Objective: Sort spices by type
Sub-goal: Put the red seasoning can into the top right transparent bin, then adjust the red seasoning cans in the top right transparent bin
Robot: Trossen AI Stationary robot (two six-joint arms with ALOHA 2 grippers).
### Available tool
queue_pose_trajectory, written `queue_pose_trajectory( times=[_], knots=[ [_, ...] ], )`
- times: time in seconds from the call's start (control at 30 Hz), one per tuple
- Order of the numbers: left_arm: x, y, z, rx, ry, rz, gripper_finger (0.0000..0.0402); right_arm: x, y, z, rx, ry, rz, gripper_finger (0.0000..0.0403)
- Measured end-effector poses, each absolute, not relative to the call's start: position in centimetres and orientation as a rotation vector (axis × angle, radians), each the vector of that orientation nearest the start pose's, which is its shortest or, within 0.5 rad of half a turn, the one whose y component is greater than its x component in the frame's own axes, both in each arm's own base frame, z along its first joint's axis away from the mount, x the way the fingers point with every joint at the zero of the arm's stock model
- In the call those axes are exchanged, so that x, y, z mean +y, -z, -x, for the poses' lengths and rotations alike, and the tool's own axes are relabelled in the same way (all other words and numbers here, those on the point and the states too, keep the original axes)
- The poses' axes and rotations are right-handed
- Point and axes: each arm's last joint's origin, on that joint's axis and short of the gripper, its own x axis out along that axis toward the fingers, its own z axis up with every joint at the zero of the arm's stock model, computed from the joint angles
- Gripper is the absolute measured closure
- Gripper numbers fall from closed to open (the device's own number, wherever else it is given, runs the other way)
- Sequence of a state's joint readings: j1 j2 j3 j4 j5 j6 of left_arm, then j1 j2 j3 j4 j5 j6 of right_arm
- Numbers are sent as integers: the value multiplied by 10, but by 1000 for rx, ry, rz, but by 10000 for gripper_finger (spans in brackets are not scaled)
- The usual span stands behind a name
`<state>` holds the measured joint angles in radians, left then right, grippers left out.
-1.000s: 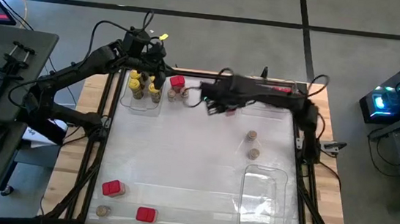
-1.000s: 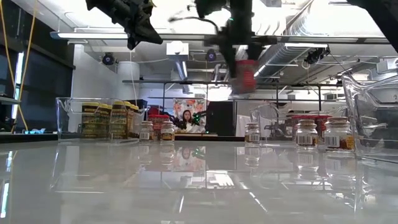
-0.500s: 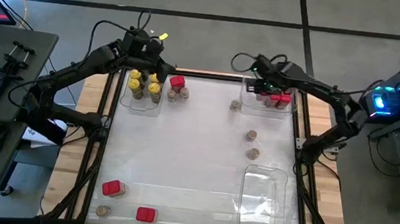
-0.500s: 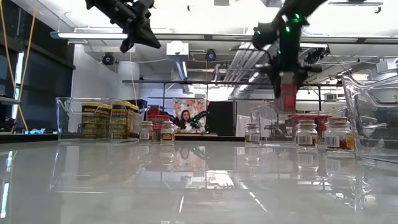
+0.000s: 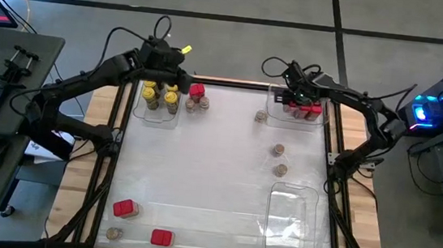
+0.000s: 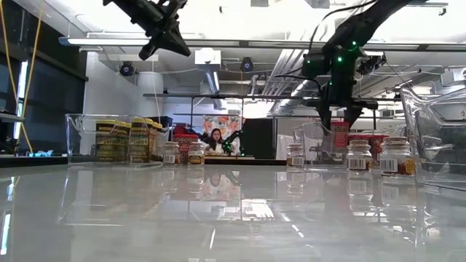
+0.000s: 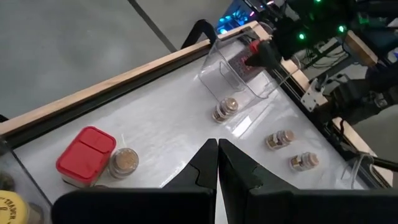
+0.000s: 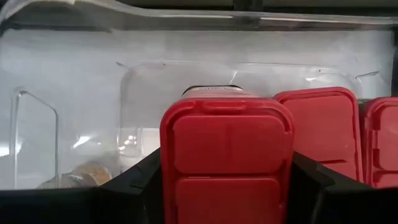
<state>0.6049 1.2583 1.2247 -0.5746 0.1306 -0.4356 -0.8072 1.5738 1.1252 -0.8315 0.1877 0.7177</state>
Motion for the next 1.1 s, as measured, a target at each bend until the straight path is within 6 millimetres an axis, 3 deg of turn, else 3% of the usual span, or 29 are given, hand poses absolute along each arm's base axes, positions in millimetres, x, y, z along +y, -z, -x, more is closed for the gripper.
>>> queue_pose_trajectory(
  times=[0.2,0.47,0.7,0.83,0.97,1.03,1.1],
  knots=[
    [146,-351,-221,478,-570,607,402,-217,-223,-200,922,1300,-972,138],
    [146,-351,-221,490,-559,566,402,-221,-227,-202,867,1298,-980,126],
    [147,-351,-220,496,-554,542,402,-225,-268,-209,874,1237,-900,130],
    [147,-351,-220,497,-555,543,402,-210,-271,-210,1043,1204,-821,183],
    [147,-351,-220,497,-555,542,402,-190,-255,-199,1261,1228,-759,316],
    [147,-351,-220,498,-555,540,402,-180,-246,-190,1281,1239,-772,378],
    [147,-351,-220,500,-553,532,402,-172,-243,-182,1226,1252,-825,383]
  ],
)
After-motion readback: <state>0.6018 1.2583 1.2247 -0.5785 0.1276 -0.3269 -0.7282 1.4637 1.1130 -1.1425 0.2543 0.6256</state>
